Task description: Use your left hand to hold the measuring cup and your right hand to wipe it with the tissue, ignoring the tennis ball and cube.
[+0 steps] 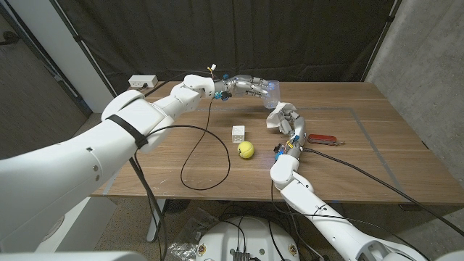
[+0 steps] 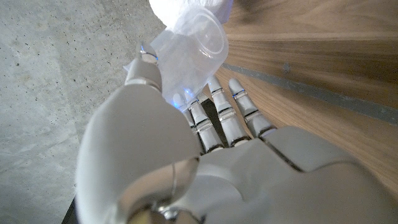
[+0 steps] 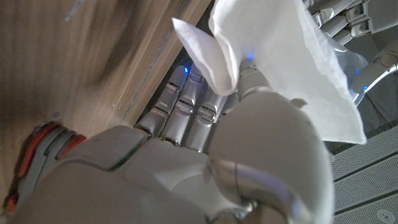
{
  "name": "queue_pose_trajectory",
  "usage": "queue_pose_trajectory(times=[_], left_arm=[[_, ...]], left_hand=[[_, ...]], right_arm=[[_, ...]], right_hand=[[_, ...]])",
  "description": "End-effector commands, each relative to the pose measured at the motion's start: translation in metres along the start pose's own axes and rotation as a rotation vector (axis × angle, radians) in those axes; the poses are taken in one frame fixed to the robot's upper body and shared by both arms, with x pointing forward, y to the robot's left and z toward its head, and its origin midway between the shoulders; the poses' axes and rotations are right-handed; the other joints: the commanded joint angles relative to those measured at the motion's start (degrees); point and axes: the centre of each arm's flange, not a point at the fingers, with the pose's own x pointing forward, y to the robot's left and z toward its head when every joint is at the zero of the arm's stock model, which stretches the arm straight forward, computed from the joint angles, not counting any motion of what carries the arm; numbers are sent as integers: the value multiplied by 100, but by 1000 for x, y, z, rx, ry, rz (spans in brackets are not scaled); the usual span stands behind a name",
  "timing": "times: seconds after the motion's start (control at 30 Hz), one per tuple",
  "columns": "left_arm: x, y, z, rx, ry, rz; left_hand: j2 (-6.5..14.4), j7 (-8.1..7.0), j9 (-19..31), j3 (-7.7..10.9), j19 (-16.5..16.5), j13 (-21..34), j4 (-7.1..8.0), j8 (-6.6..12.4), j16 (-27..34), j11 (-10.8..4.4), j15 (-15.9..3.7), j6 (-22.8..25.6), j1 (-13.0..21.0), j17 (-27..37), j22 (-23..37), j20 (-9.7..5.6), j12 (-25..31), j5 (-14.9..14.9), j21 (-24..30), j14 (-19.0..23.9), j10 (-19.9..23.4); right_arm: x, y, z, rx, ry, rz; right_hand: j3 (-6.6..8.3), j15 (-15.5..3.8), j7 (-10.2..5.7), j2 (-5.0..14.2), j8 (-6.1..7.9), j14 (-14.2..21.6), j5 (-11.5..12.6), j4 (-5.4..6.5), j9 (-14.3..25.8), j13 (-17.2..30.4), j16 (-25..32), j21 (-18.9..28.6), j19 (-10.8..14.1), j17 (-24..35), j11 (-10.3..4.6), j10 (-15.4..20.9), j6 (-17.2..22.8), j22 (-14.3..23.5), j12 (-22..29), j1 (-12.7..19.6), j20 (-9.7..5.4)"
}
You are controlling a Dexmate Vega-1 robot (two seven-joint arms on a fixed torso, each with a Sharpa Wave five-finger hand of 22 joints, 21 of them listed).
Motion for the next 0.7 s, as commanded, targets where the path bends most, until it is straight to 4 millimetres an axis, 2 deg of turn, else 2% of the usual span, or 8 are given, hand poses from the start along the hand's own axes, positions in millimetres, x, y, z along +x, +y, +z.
queue_pose_trajectory(times=[0.03, 0.4, 0.7], left_arm=[[0, -4, -5, 40, 31, -27], [2, -12, -9, 57, 40, -56], [5, -17, -12, 52, 45, -70]], left_hand=[[285, 73, 12, 252, -31, 25, 233, 31, 26, 31, -742, 141, -320, 21, -5, 8, -1, 37, 45, -1, 35], [275, 77, 10, 257, -42, 26, 231, 7, 28, 31, -743, 114, -335, 22, -6, 11, -15, 36, 61, 4, 21], [274, 83, 10, 266, -51, 27, 231, -8, 24, 43, -741, 105, -345, 24, -7, 13, -27, 36, 74, -6, 7]], right_arm=[[6, -4, 7, 12, -26, -7], [3, -11, 20, 79, -57, -18], [3, -12, 62, 137, -212, 7]], right_hand=[[-20, -682, 227, 39, 79, 59, -2, 7, 298, 25, 29, 56, -46, 16, -3, 17, 273, 33, -26, 17, -56], [-15, -679, 226, 40, 88, 55, -8, 8, 296, 36, 14, 115, -72, 17, 18, 41, 273, 34, -30, 19, -48], [-15, -680, 233, 37, 95, 59, -14, 10, 292, 47, 8, 156, -90, 17, -2, 26, 279, 33, -45, 15, -48]])
